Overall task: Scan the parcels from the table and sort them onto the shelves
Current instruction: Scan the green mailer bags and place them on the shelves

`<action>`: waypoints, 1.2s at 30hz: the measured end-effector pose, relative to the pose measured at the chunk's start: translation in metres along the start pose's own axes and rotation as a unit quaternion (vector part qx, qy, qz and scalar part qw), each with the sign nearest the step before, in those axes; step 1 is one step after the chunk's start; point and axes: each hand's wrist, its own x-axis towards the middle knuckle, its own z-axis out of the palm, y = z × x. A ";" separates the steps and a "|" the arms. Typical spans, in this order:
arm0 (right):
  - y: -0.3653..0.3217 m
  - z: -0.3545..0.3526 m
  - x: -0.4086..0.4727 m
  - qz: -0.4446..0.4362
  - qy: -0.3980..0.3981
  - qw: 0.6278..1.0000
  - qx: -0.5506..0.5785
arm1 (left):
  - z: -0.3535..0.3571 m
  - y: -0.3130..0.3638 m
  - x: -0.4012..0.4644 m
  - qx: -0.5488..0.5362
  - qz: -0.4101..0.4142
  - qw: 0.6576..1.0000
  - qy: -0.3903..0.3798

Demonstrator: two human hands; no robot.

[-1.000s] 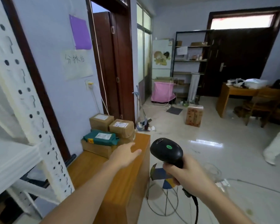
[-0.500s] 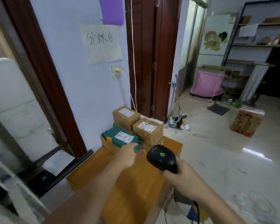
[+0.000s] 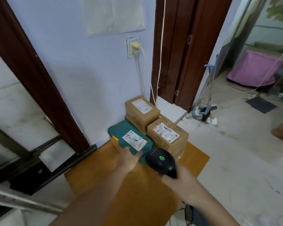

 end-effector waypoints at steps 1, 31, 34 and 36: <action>0.001 -0.003 0.013 -0.009 -0.008 1.000 -0.006 | 0.008 -0.007 0.015 -0.051 -0.040 0.998 0.009; 0.018 -0.030 0.119 0.032 -0.184 0.982 -0.021 | 0.015 -0.060 0.022 -0.452 -0.290 0.833 0.135; 0.020 -0.027 0.115 0.035 -0.187 0.982 -0.004 | 0.014 -0.067 0.011 -0.461 -0.261 0.845 0.076; 0.022 -0.025 0.112 0.040 -0.186 0.982 -0.001 | 0.011 -0.067 0.006 -0.466 -0.251 0.846 0.065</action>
